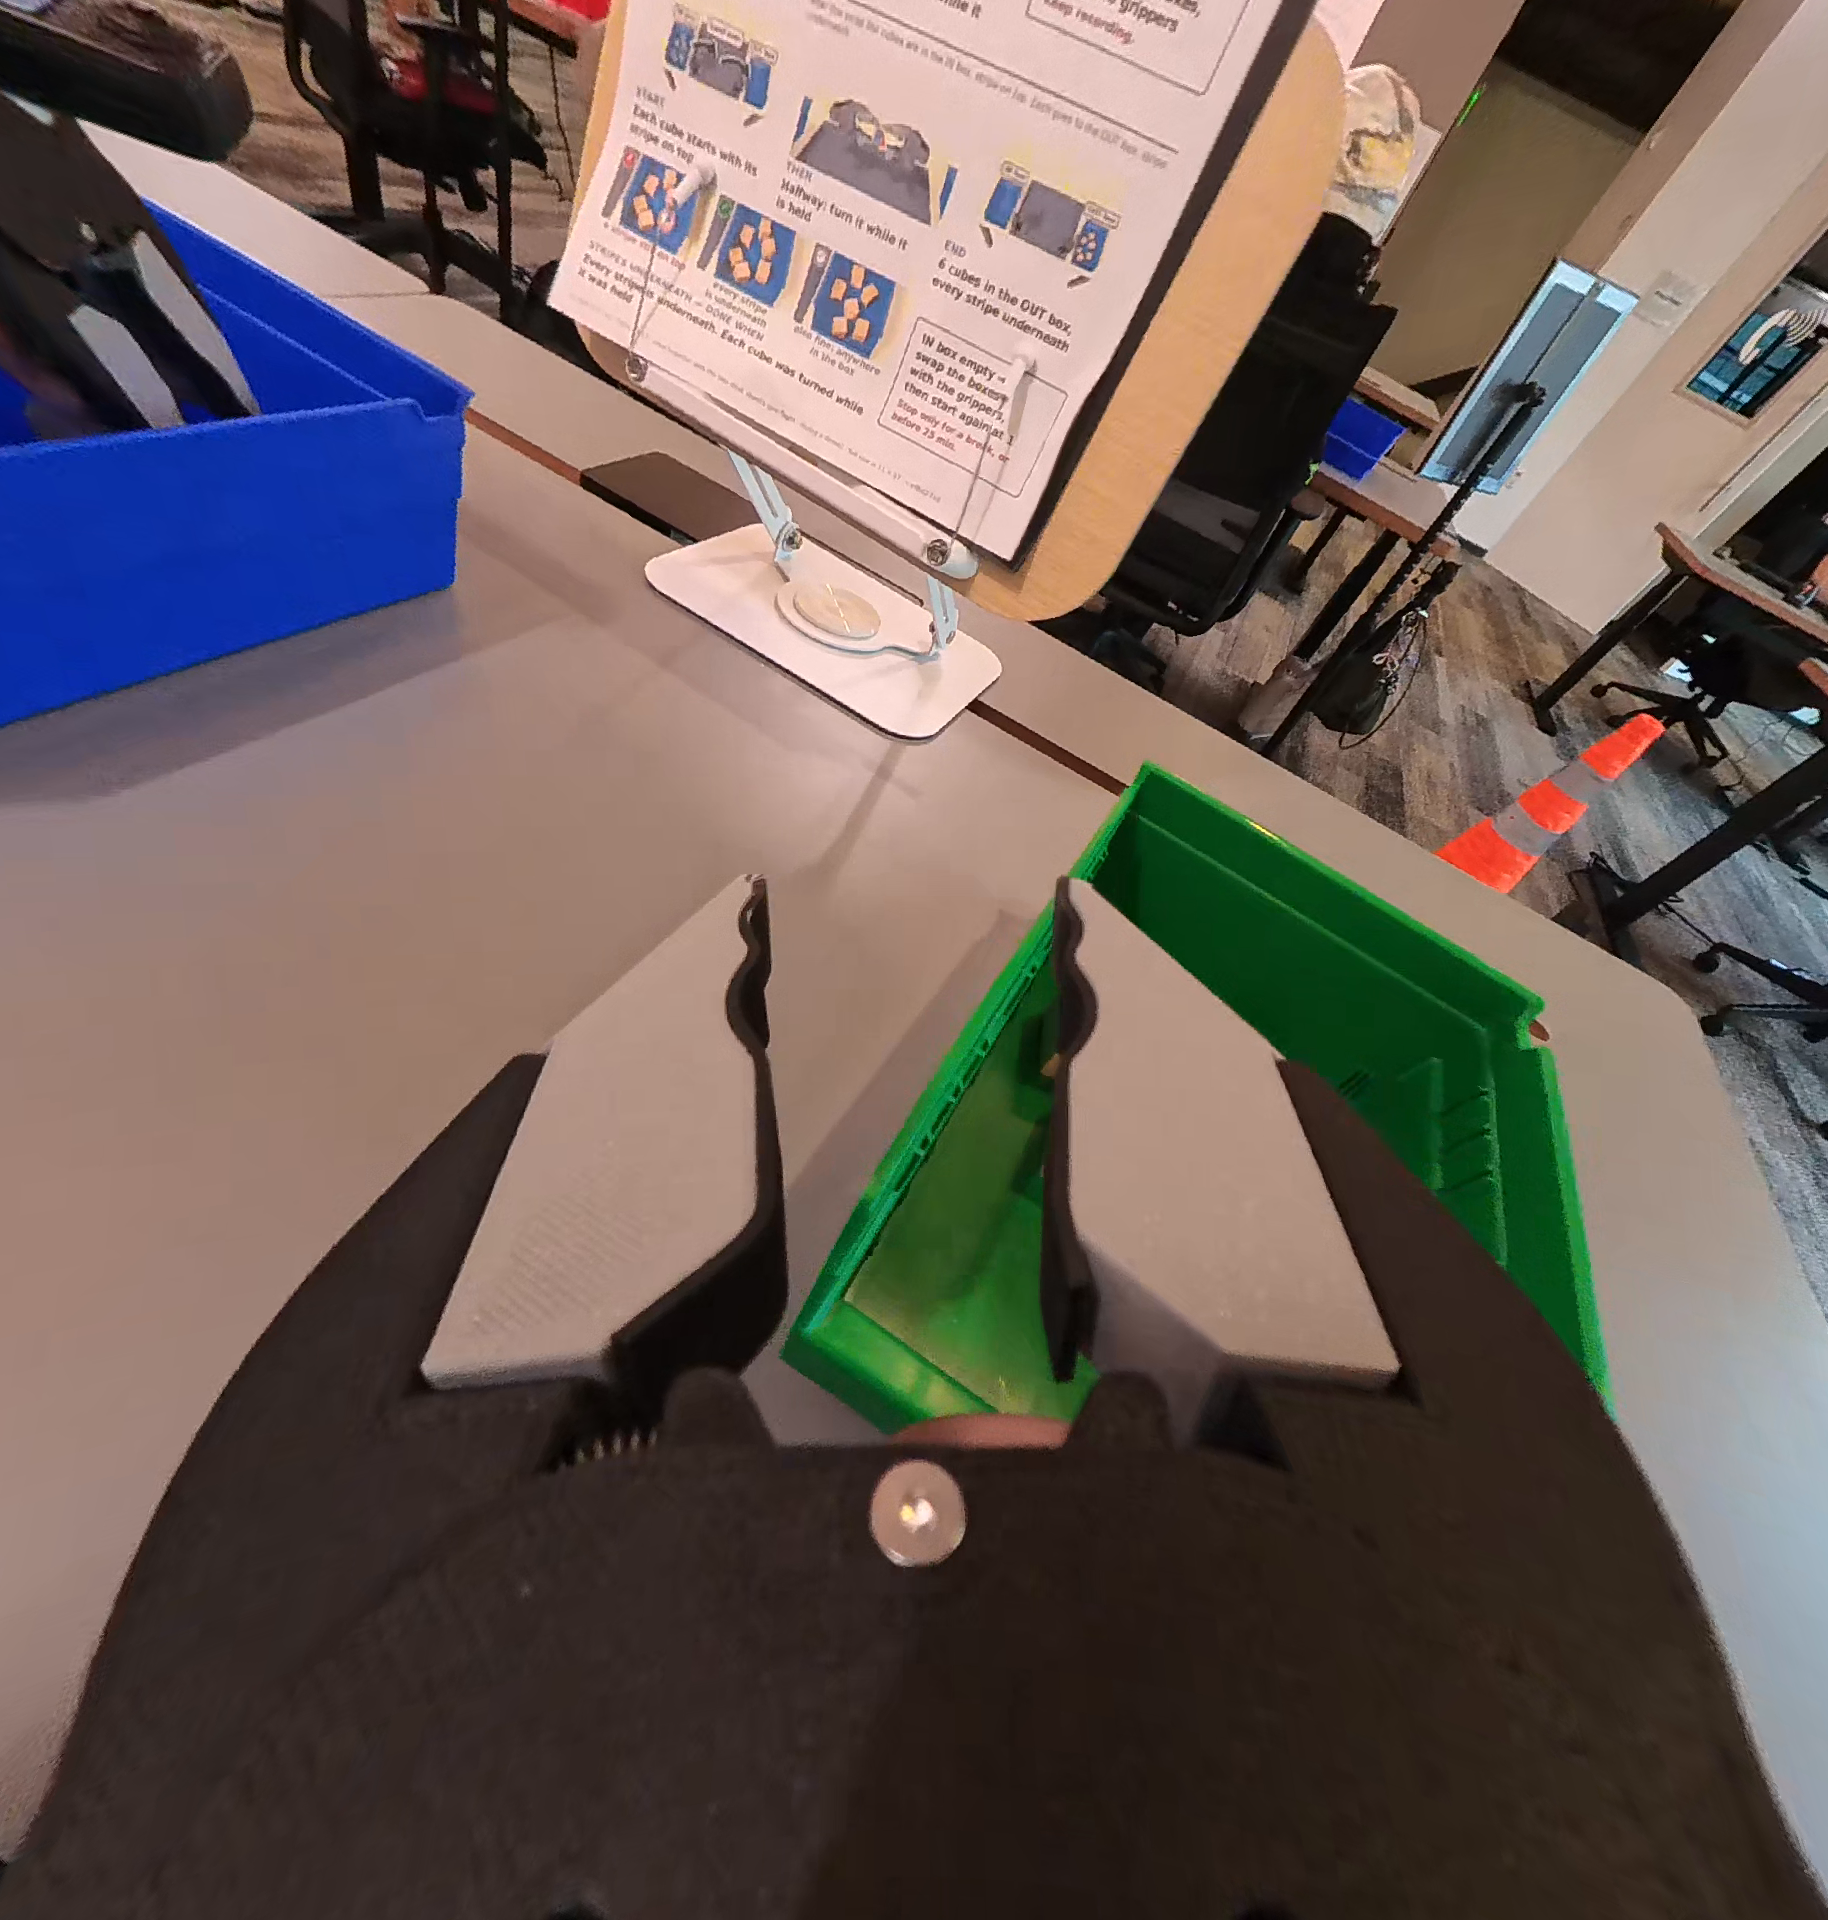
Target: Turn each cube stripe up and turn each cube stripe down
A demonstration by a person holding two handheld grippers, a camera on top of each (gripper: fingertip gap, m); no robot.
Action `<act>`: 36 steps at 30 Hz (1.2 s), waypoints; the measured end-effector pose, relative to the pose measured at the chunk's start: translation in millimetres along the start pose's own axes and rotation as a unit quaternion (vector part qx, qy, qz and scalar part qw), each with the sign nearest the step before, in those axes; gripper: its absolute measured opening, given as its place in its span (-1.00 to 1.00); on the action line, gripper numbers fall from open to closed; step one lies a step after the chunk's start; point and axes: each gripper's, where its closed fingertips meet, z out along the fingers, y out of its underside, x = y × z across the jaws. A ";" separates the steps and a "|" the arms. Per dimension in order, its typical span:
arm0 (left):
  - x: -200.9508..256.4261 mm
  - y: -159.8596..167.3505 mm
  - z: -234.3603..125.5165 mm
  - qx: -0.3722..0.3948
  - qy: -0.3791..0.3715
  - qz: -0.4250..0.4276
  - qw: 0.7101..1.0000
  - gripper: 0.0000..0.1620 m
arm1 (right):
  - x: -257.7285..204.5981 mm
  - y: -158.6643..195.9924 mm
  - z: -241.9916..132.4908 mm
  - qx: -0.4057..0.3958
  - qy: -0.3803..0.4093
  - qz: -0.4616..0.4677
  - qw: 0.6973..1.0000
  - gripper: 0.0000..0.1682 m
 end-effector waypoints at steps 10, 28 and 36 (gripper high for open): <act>72.6 -58.8 -160.2 0.356 -0.121 0.073 0.924 -0.44 | -38.9 -19.5 -13.4 0.036 -0.100 0.033 0.994 -0.38; 350.7 -68.0 -307.9 0.746 0.107 0.213 0.621 -0.46 | -200.6 -88.1 -123.2 0.126 -0.537 0.124 0.825 -0.32; 366.7 -71.8 -292.7 0.720 0.044 0.272 0.637 -0.47 | -235.7 -92.6 -143.4 0.079 -0.679 0.215 0.697 -0.29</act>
